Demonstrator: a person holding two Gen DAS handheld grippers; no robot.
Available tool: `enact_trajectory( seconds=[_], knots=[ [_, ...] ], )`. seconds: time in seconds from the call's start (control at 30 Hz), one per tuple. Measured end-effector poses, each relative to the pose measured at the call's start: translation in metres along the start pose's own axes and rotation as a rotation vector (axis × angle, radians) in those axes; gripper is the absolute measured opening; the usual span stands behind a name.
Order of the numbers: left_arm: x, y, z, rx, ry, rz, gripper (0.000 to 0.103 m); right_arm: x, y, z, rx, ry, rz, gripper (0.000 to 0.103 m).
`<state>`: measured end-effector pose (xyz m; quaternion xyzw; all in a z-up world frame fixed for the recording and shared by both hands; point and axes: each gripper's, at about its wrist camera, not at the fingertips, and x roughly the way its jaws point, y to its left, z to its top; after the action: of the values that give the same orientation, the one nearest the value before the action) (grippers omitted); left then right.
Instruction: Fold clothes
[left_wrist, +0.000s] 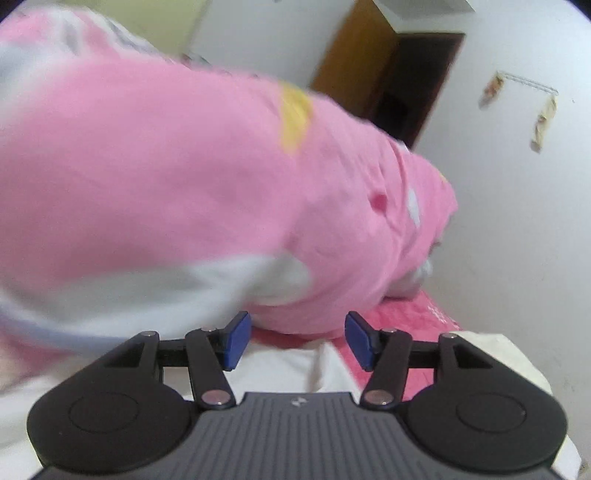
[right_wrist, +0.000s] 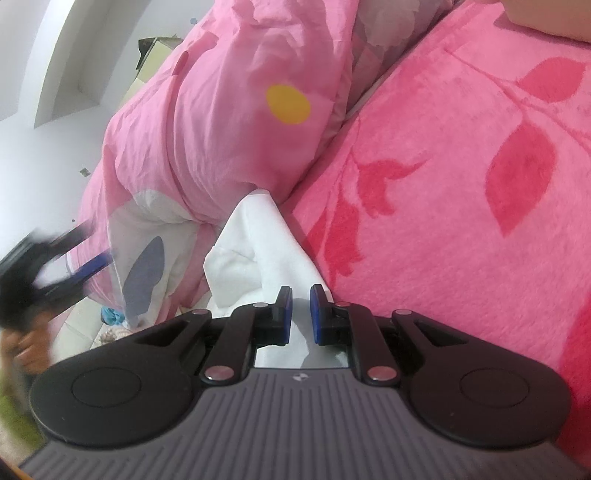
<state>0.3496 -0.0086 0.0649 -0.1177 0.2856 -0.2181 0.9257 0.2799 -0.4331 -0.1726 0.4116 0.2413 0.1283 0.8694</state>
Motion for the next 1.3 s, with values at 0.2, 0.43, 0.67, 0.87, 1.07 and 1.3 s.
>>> enact_trajectory(
  seconds=[0.2,0.43,0.67,0.87,1.07,1.3],
  knots=[
    [-0.135,0.061,-0.066,0.004,-0.054,0.223,0.074,0.001,-0.004,0.001,0.025,-0.012,0.019,0.010],
    [-0.141,0.133,-0.175,-0.161,0.090,0.231,0.060,0.001,-0.004,0.002,0.034,-0.024,0.035,0.013],
    [-0.125,0.163,-0.207,-0.298,0.115,0.154,0.058,-0.012,0.020,0.001,0.012,0.008,-0.028,0.033],
    [-0.113,0.171,-0.209,-0.258,0.102,0.136,0.044,-0.025,0.071,-0.042,0.072,0.187,-0.052,0.038],
    [-0.088,0.172,-0.191,-0.236,0.078,0.116,0.004,-0.013,0.098,-0.063,0.027,0.215,-0.120,0.038],
    [-0.082,0.187,-0.126,-0.233,-0.063,0.100,0.004,-0.005,0.099,-0.062,0.037,0.181,-0.134,0.038]
  ],
)
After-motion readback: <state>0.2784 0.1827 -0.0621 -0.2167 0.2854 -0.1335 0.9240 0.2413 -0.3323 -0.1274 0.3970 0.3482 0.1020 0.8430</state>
